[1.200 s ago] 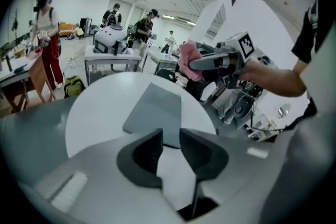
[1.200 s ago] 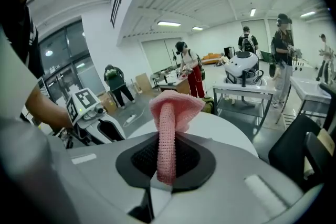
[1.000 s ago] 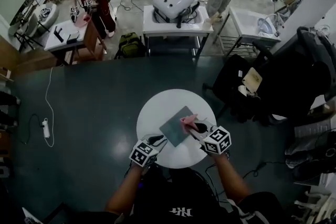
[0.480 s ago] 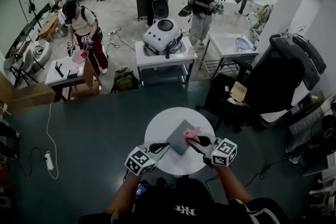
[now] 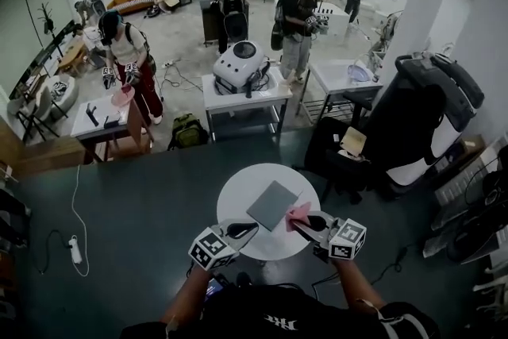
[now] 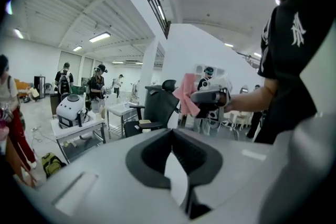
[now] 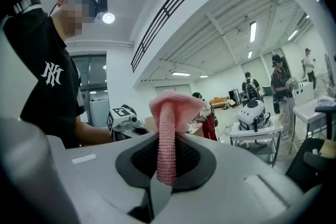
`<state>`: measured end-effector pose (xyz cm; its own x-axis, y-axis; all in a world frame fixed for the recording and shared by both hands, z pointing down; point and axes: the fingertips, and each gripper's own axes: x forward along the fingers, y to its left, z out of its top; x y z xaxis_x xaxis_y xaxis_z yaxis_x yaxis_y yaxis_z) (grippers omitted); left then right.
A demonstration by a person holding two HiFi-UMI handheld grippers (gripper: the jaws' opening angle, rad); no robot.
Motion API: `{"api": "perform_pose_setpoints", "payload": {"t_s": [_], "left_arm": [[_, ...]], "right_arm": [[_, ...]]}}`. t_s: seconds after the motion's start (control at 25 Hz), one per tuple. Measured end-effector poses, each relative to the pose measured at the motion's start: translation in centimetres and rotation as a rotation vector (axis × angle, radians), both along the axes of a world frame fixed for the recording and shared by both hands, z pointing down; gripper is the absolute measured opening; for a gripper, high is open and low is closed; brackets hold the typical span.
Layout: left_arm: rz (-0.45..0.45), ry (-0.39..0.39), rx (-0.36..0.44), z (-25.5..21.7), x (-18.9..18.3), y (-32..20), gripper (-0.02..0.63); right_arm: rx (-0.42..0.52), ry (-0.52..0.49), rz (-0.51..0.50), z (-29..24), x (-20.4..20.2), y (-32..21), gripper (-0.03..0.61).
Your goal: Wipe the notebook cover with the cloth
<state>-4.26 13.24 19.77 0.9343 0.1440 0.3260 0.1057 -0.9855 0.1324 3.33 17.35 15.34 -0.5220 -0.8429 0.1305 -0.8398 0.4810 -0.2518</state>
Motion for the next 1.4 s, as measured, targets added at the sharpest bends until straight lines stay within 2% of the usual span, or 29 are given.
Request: {"api": "perform_pose_setpoints", "payload": {"t_s": [0.08,0.16,0.24,0.4,0.56,0.76,0.84,0.96,1.04,1.2,1.28,1.4], "left_arm": [[-0.017,0.007,0.035,-1.5,-0.5,0.6,0.003],[-0.031,0.02,0.037,-2.6,-0.5,1.8,0.003],[-0.027,0.027,0.022,-2.9,0.0,4.0,0.003],[-0.001,0.083,-0.051,-4.4,0.7,11.0,0.003],[0.004,0.166,-0.129,-6.4,0.0,15.9,0.003],[-0.027,0.084,-0.114,-3.5,-2.5,18.8,0.003],[-0.027,0.086,-0.112,-3.5,-3.2,19.8,0.003],[-0.018,0.111,-0.126,-4.0,-3.5,20.7,0.003],[0.001,0.112,-0.128,-4.2,-3.5,21.3,0.003],[0.057,0.138,-0.12,-4.6,-3.1,22.3,0.003],[0.071,0.15,-0.111,-4.8,-3.3,22.1,0.003],[0.095,0.182,-0.096,-5.9,-5.4,22.3,0.003]], "right_arm": [[0.027,0.04,-0.007,-1.3,0.7,1.5,0.028],[0.056,0.062,-0.021,-2.7,1.0,3.7,0.028],[0.091,0.036,-0.045,-3.6,0.8,6.5,0.028],[0.182,-0.089,-0.069,-5.1,-0.8,12.9,0.031],[0.2,-0.095,-0.075,-4.7,-2.3,16.8,0.029],[0.217,-0.188,-0.066,-2.8,-3.5,19.8,0.031],[0.223,-0.211,-0.092,-2.4,-4.3,21.0,0.031],[0.225,-0.193,-0.125,-2.2,-5.3,21.7,0.029],[0.231,-0.186,-0.091,-2.6,-5.4,21.8,0.029],[0.171,-0.194,0.133,-1.4,-3.7,21.5,0.029],[0.141,-0.171,0.169,-0.8,-4.9,21.8,0.029],[0.145,-0.167,0.178,-1.2,-8.2,22.6,0.029]]}}
